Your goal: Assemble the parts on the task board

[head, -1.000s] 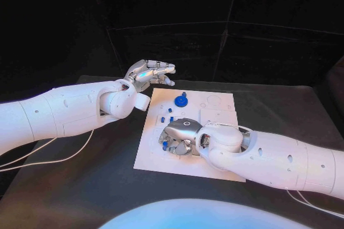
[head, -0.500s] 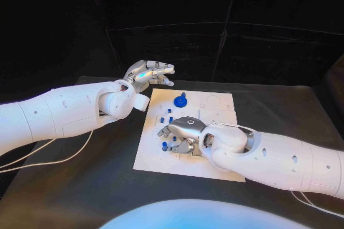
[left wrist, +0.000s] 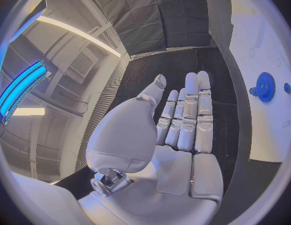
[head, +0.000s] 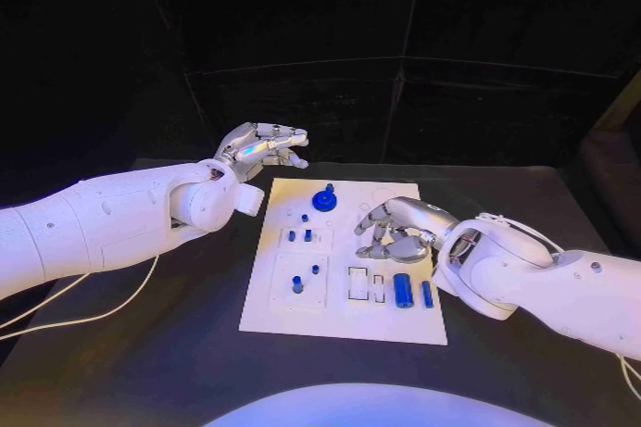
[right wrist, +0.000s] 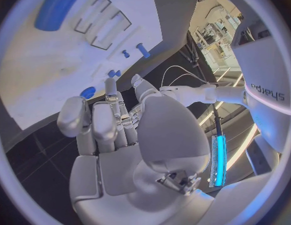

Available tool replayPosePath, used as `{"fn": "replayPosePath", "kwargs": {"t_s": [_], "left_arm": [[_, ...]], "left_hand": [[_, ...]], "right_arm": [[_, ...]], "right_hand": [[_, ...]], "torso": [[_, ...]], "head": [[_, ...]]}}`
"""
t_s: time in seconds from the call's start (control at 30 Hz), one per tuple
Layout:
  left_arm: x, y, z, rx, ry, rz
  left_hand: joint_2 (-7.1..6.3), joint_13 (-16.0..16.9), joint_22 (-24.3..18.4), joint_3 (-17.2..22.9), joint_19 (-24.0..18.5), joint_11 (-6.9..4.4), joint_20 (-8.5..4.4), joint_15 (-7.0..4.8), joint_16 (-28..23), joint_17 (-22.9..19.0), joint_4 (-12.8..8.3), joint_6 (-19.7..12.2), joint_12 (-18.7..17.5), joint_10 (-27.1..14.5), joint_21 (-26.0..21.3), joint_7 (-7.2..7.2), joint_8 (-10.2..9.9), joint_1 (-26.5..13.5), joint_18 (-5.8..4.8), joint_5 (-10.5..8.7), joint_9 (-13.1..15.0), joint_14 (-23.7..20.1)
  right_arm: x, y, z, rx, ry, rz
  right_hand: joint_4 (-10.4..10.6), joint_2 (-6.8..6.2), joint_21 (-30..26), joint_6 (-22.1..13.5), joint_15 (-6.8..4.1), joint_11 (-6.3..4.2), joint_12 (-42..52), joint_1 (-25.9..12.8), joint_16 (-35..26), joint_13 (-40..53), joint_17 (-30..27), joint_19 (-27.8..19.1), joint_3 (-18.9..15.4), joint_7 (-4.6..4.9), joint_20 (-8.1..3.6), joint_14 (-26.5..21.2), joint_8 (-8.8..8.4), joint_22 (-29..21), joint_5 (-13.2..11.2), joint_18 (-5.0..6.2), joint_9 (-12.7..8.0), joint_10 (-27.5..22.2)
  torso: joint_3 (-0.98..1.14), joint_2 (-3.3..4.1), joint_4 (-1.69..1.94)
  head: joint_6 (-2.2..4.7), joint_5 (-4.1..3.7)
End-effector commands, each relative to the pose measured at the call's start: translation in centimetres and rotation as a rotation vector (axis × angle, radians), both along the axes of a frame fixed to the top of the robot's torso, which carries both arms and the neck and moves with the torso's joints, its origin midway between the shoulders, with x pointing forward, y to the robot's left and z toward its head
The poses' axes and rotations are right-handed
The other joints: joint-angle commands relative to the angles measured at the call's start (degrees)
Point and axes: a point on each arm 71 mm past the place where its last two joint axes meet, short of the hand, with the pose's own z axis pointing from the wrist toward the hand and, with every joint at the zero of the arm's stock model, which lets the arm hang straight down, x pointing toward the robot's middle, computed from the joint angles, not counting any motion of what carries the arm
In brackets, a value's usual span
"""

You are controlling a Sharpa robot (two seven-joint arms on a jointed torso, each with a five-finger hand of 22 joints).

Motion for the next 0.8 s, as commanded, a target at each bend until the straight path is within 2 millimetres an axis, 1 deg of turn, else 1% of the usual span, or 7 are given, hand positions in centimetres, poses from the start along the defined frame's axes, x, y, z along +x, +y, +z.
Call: {"fn": "replayPosePath", "kwargs": {"t_s": [0.03, 0.13, 0.2, 0.4, 0.5, 0.63, 0.8], "left_arm": [[0.0, -0.2, 0.1, -0.016, -0.008, -0.017], [-0.2, -0.2, 0.0, -0.019, -0.006, -0.021], [-0.2, -0.1, -0.1, -0.018, -0.003, -0.02], [-0.4, 0.1, -0.3, -0.016, 0.001, -0.019], [-0.5, 0.2, -0.3, -0.016, 0.002, -0.019], [-0.6, 0.3, -0.3, -0.016, 0.003, -0.019], [-0.6, 0.3, -0.3, -0.017, 0.003, -0.02]], "left_hand": [[0.48, 0.03, -0.06, -0.28, 0.43, -0.12, 0.01, 0.19, -0.06, 0.01, -0.04, -0.13, 0.33, -0.38, -0.38, -0.17, 0.23, 0.03, 0.23, 0.13, 0.05, -0.1], [0.58, 0.02, -0.1, -0.28, 0.44, -0.12, 0.0, 0.18, -0.06, 0.01, -0.09, -0.17, 0.39, -0.46, -0.41, -0.18, 0.24, 0.14, 0.23, 0.13, 0.04, -0.13], [0.58, 0.02, -0.1, -0.28, 0.44, -0.12, 0.0, 0.18, -0.06, 0.01, -0.09, -0.17, 0.39, -0.46, -0.41, -0.18, 0.24, 0.14, 0.23, 0.13, 0.04, -0.13], [0.58, 0.02, -0.1, -0.28, 0.44, -0.12, 0.0, 0.18, -0.06, 0.01, -0.09, -0.17, 0.39, -0.46, -0.41, -0.18, 0.24, 0.14, 0.23, 0.13, 0.04, -0.13], [0.58, 0.02, -0.1, -0.28, 0.44, -0.12, 0.0, 0.18, -0.06, 0.01, -0.09, -0.17, 0.39, -0.46, -0.41, -0.18, 0.24, 0.14, 0.23, 0.13, 0.04, -0.13], [0.58, 0.02, -0.1, -0.28, 0.44, -0.12, 0.0, 0.18, -0.06, 0.01, -0.09, -0.17, 0.39, -0.46, -0.41, -0.18, 0.24, 0.14, 0.23, 0.13, 0.04, -0.13], [0.58, 0.02, -0.1, -0.28, 0.44, -0.12, 0.0, 0.18, -0.06, 0.01, -0.09, -0.17, 0.39, -0.46, -0.41, -0.18, 0.24, 0.14, 0.23, 0.13, 0.04, -0.13]], "right_arm": [[-0.1, -1.3, -0.3, 0.067, 0.15, -0.111], [-0.2, -3.3, -0.4, 0.042, 0.169, -0.165], [-0.3, -4.3, -0.5, 0.017, 0.163, -0.188], [-1.0, -6.6, -1.5, -0.082, 0.177, -0.256], [-1.6, -7.1, -2.2, -0.126, 0.185, -0.272], [-2.2, -7.4, -2.9, -0.164, 0.181, -0.288], [-2.5, -7.5, -3.4, -0.199, 0.181, -0.31]], "right_hand": [[1.15, 0.18, 1.26, 1.55, -1.1, -1.2, 4.29, -1.13, 0.79, 3.38, 0.94, 1.46, -1.79, -0.99, -1.11, 1.28, 1.54, 1.89, 1.53, -0.83, 0.32, 2.85], [2.79, 0.43, 2.55, 2.39, -1.79, -1.98, 10.41, -1.76, 1.95, 9.43, 2.36, 2.73, -4.28, -1.75, -1.94, 1.59, 3.62, 3.92, 4.65, -1.26, 0.83, 2.32], [4.17, 1.49, 3.23, 2.17, -2.19, -2.24, 17.56, -1.41, 2.71, 17.76, 3.19, 3.27, -6.35, -1.98, -2.11, 1.68, 5.48, 4.99, 5.67, -1.51, 1.37, 0.52], [9.27, 1.46, 4.1, 2.72, -2.24, -2.51, 30.88, -5.85, 3.62, 34.21, 4.31, 4.0, -11.58, -2.66, -2.35, 1.77, 8.44, 6.51, 7.39, -1.74, 2.37, 3.39], [10.88, 1.37, 4.38, 2.27, -2.21, -2.59, 35.62, -6.53, 4.15, 40.27, 5.05, 4.23, -13.62, -2.74, -2.46, 1.88, 9.48, 7.03, 6.96, -1.81, 2.68, 4.62], [11.67, 1.46, 6.15, 0.72, -2.12, -2.37, 45.7, -5.95, 8.97, 52.96, 12.86, 6.11, -15.84, -2.53, -2.3, 3.23, 10.57, 10.13, 7.01, -2.5, 2.9, 8.41], [11.52, 1.95, 8.28, -1.43, -1.61, -1.87, 54.24, -4.31, 13.52, 63.65, 20.38, 8.41, -17.69, -2.02, -1.85, 4.24, 12.27, 13.81, 10.08, -3.27, 3.26, 11.49]], "torso": [[-0.14, -0.4, -0.58], [-0.01, -0.49, -0.7], [0.03, -0.64, -0.87], [-0.16, -0.89, -1.16], [-0.26, -0.97, -1.32], [-0.34, -1.01, -1.46], [-0.32, -0.94, -1.4]], "head": [[0.6, -1.08], [0.9, -2.6], [0.85, -3.0], [0.89, -4.99], [0.91, -5.28], [0.72, -5.23], [0.56, -5.07]]}}
